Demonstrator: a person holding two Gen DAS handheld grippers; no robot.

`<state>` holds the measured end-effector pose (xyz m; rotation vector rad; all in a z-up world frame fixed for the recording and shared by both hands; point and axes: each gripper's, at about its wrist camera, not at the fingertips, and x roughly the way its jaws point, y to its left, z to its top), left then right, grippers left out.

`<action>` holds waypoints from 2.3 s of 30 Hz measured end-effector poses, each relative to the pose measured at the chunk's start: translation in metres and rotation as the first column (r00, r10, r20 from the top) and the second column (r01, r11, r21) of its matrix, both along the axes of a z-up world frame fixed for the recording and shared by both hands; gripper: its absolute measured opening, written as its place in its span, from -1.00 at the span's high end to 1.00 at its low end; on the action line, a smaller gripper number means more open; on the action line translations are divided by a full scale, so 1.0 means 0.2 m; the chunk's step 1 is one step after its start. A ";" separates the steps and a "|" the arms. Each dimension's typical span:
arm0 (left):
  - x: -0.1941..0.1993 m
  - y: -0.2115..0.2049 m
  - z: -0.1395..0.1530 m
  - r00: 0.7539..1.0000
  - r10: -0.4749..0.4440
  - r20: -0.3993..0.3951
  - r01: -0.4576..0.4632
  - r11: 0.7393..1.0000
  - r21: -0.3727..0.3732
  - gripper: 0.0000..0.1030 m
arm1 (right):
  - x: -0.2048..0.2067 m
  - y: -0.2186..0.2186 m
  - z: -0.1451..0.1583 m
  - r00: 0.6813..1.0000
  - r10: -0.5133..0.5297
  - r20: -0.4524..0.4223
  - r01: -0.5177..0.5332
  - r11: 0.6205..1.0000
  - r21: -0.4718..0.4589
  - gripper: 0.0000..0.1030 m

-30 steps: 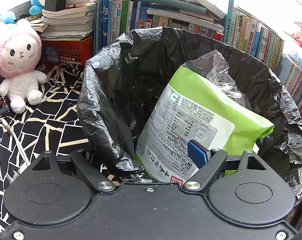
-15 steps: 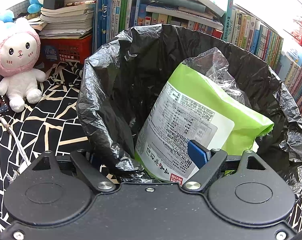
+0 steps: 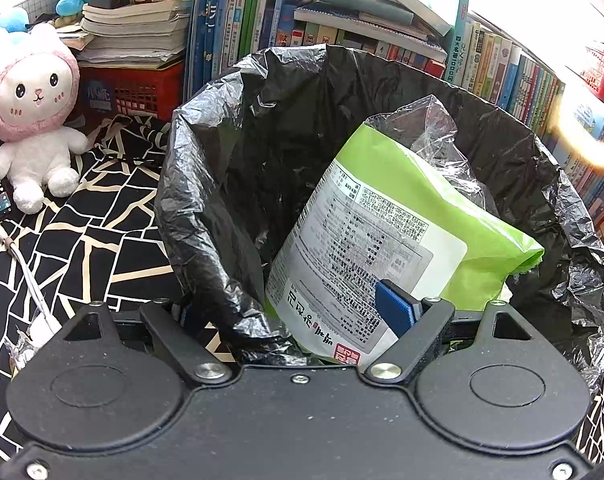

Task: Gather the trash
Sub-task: 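Carry the orange peel up over the black trash bag, then open the right gripper to drop the peel into the bag, then move the right gripper down to the pale yellow peel on the mat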

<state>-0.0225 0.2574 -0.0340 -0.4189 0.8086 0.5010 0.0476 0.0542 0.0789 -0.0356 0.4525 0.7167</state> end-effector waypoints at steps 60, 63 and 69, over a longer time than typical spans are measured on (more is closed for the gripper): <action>0.02 -0.02 0.01 0.999 0.010 -0.041 -0.008 0.999 0.046 -0.63 | 0.17 -0.66 -1.00 0.858 -0.461 -0.227 0.396 0.875 -0.280 -0.61; 0.02 -0.02 0.01 0.999 0.011 -0.041 -0.009 0.999 0.047 -0.63 | 0.19 -0.67 -1.07 0.851 -0.469 -0.237 0.396 0.868 -0.299 -0.61; 0.02 -0.03 0.01 0.999 0.017 -0.042 -0.015 0.998 0.055 -0.62 | 0.24 -0.66 -1.16 0.839 -0.484 -0.249 0.404 0.860 -0.311 -0.62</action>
